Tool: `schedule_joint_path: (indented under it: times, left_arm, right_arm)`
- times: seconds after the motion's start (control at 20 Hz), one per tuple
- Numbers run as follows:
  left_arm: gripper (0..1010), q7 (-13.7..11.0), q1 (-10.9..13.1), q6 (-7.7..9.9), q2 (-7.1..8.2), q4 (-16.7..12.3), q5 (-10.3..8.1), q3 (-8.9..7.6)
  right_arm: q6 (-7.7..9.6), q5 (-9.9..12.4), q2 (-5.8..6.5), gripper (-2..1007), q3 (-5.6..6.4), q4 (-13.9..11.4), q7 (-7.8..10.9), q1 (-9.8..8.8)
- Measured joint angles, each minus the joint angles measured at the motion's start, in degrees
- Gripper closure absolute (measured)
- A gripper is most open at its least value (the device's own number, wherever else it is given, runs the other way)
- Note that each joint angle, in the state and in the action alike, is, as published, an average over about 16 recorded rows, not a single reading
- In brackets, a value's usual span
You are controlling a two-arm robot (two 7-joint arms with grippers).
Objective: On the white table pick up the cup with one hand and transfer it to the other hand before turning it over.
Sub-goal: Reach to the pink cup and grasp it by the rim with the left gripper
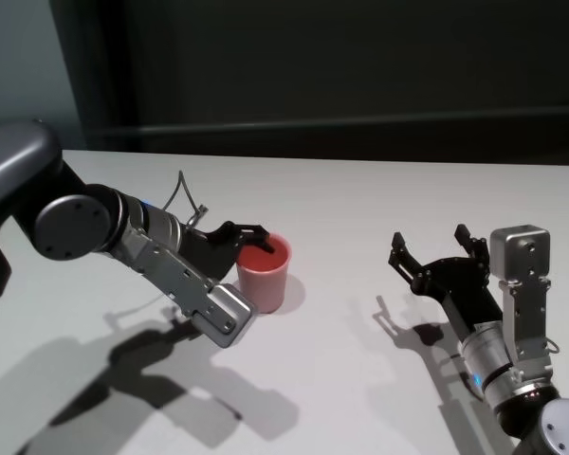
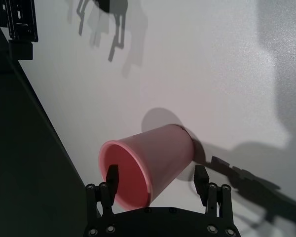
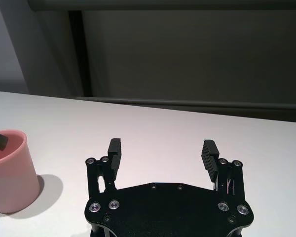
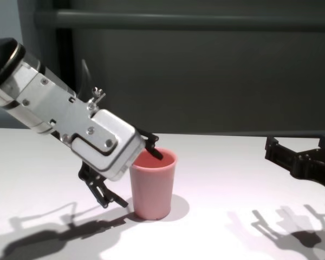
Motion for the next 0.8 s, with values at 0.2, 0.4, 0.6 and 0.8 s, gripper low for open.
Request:
schedule_joint_path:
  times: [0.2,0.4,0.6,0.8]
  left_arm:
    - [35,-0.2,-0.3,0.03,-0.07,0.6,-0.33,0.58]
    - [92,-0.2,-0.5,-0.15,-0.02,0.9,-0.97,1.07]
    - [185,-0.2,-0.6,-0.42,0.06,1.1,-1.80,1.52]
    - [313,-0.2,-0.8,-0.75,0.14,1.3,-2.76,1.96]
  right_arm:
    - [0.00,0.0,0.00,3,0.00,0.0,0.00,0.00]
    - [0.00,0.0,0.00,3,0.00,0.0,0.00,0.00]
    - [0.00,0.0,0.00,3,0.00,0.0,0.00,0.00]
    - [0.00,0.0,0.00,3,0.00,0.0,0.00,0.00]
